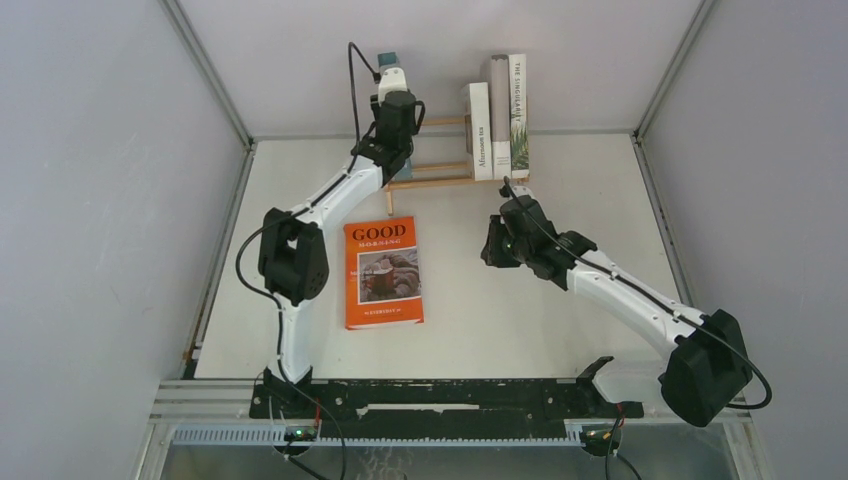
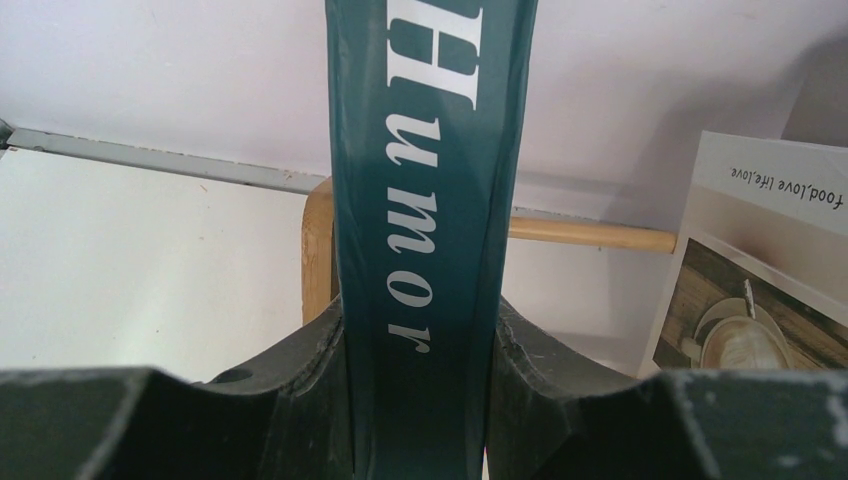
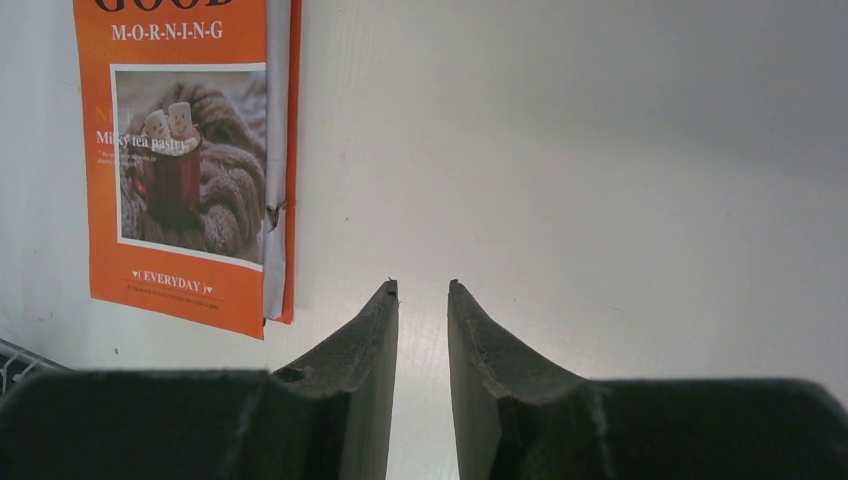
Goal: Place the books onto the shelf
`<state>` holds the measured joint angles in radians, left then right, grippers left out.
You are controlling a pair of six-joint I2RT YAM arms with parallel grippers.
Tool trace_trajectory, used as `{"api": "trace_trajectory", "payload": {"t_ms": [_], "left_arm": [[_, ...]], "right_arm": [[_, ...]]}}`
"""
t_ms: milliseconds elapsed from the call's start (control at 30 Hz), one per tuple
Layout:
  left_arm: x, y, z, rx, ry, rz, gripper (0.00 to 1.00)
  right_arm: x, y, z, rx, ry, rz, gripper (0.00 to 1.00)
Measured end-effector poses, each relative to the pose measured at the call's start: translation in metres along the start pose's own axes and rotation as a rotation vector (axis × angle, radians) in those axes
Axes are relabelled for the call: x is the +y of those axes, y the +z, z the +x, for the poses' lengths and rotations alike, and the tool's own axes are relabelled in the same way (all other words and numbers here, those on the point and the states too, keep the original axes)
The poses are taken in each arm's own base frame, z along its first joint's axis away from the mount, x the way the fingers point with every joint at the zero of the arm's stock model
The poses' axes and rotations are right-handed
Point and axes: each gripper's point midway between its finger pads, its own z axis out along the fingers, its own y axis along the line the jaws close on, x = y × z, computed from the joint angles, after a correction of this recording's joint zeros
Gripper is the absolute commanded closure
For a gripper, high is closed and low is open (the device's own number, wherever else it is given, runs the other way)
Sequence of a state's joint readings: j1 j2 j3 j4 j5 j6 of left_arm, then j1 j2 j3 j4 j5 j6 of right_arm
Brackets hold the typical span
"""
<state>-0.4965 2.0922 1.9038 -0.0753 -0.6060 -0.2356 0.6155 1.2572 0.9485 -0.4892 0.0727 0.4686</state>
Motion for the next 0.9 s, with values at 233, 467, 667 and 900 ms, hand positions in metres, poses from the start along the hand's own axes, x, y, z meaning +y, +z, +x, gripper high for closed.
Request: {"api": "trace_trajectory", "payload": {"t_ms": [233, 467, 667, 900], "left_arm": [[0.002, 0.004, 0.01, -0.007, -0.005, -0.001, 0.8], [0.008, 0.002, 0.022, -0.005, -0.006, -0.004, 0.58], [0.013, -0.002, 0.024, -0.012, -0.016, -0.011, 0.32], [0.009, -0.009, 0.032, 0.003, -0.007, -0.001, 0.23]], "right_arm": [[0.0, 0.004, 0.002, 0.01, 0.0, -0.001, 0.68], [0.001, 0.004, 0.002, 0.013, 0.0, -0.004, 0.68], [0.002, 0.004, 0.003, 0.015, -0.002, -0.007, 0.68], [0.007, 0.004, 0.006, 0.019, -0.014, -0.016, 0.68]]}}
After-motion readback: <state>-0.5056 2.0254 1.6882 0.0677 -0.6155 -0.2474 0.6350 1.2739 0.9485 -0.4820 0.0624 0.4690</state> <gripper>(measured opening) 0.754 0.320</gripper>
